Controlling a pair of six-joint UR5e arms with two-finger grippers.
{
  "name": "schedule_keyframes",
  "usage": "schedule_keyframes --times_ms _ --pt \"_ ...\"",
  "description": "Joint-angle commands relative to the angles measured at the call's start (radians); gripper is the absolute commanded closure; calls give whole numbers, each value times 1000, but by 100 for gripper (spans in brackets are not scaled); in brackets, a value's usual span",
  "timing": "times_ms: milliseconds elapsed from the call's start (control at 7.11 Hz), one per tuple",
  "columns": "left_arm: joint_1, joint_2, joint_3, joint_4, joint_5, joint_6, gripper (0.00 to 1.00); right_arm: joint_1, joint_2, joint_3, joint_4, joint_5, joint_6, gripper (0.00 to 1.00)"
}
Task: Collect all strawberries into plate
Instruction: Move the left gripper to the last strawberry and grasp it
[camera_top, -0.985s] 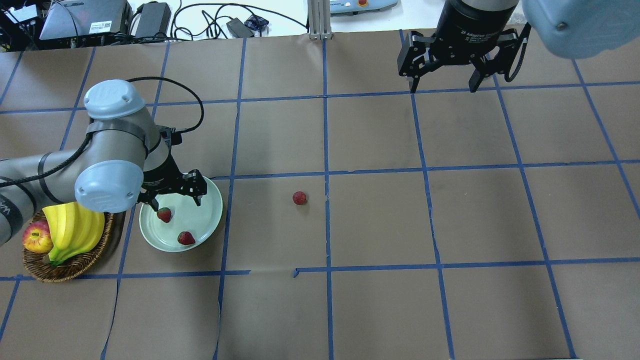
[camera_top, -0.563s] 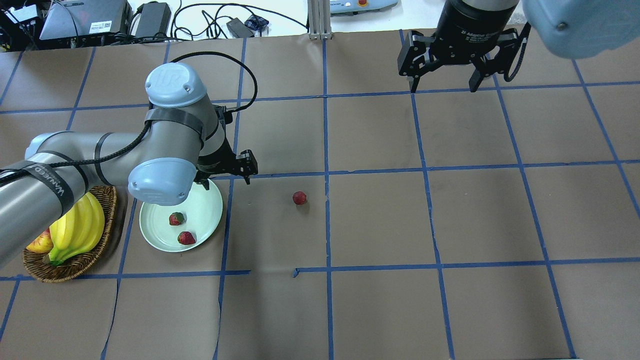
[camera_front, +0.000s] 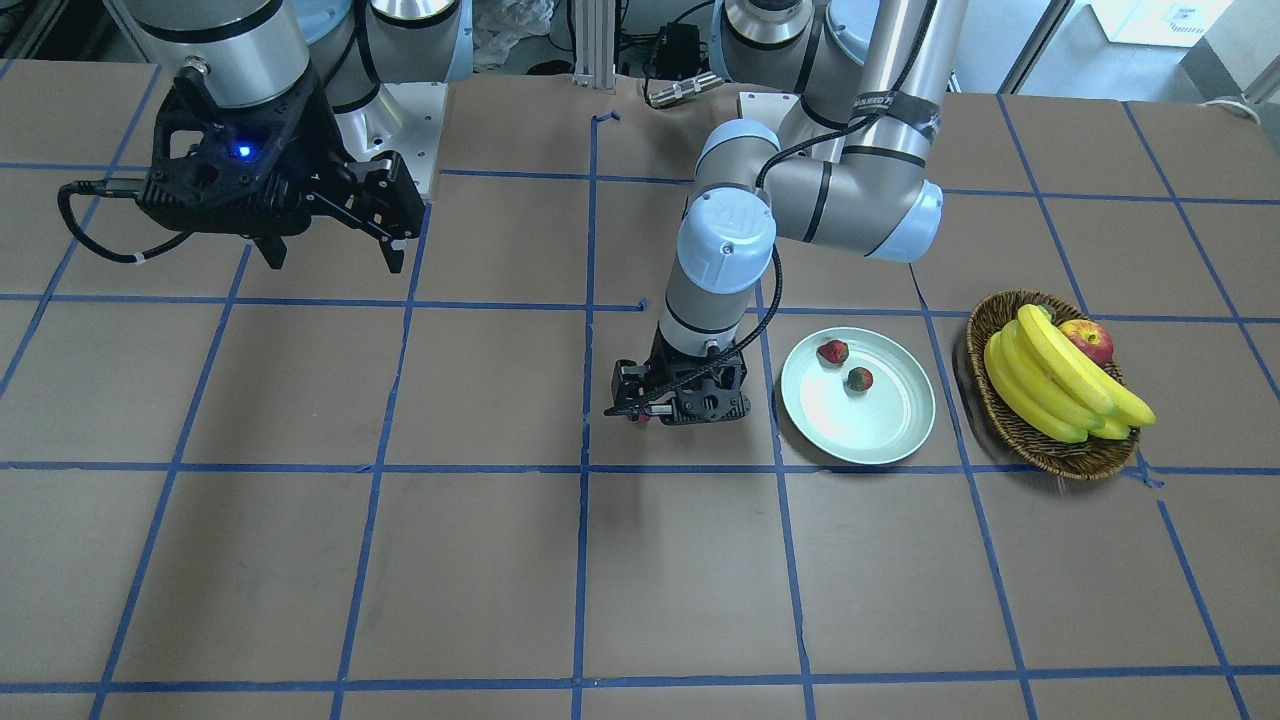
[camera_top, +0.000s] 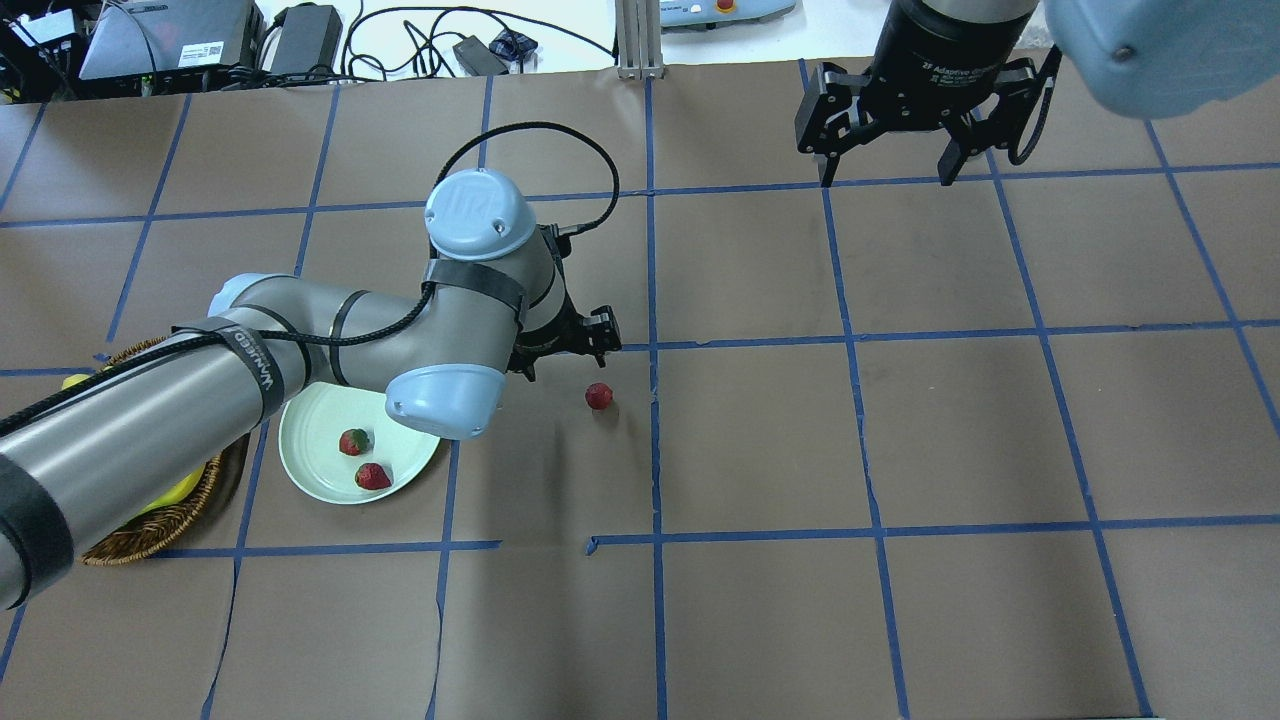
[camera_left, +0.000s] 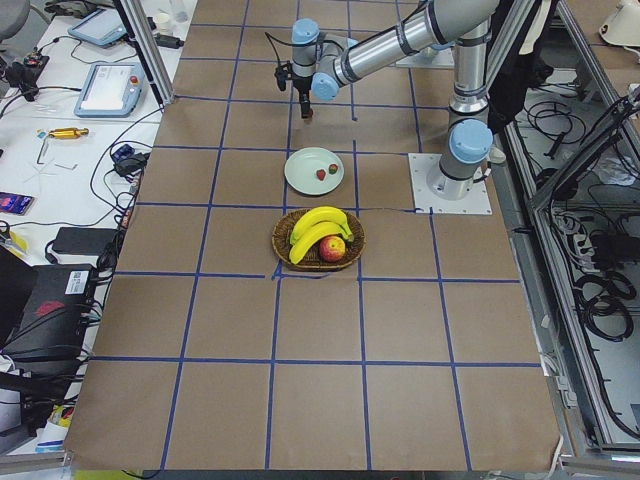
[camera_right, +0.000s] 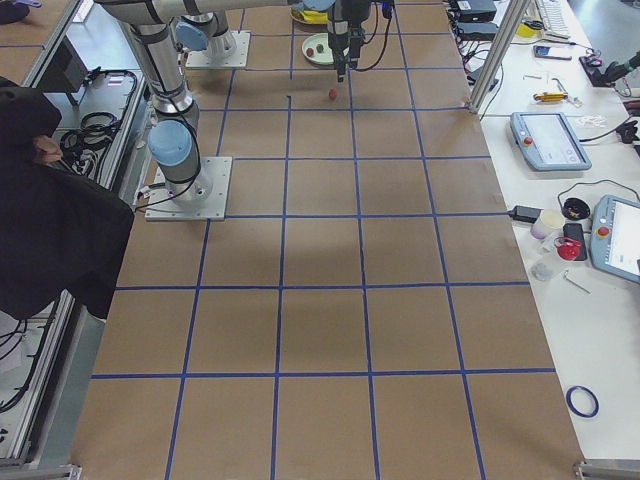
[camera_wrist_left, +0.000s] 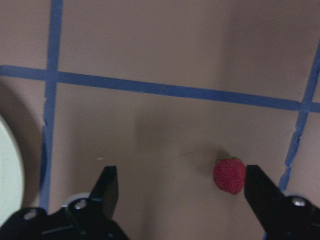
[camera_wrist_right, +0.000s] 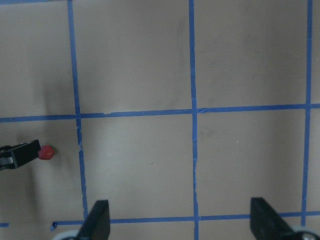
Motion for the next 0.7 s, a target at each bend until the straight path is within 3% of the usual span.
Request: schedule_keyframes --times_ms 0,141,281,563 --pt "-40 -62 0 47 5 -27 15 0 0 0 2 0 0 0" --pt "-54 -76 0 47 10 -36 18 0 0 0 2 0 0 0" --pt "-59 -78 -4 44 10 -52 28 0 0 -1 2 0 0 0" --pt "-60 -78 -4 43 11 -43 65 0 0 0 4 0 0 0"
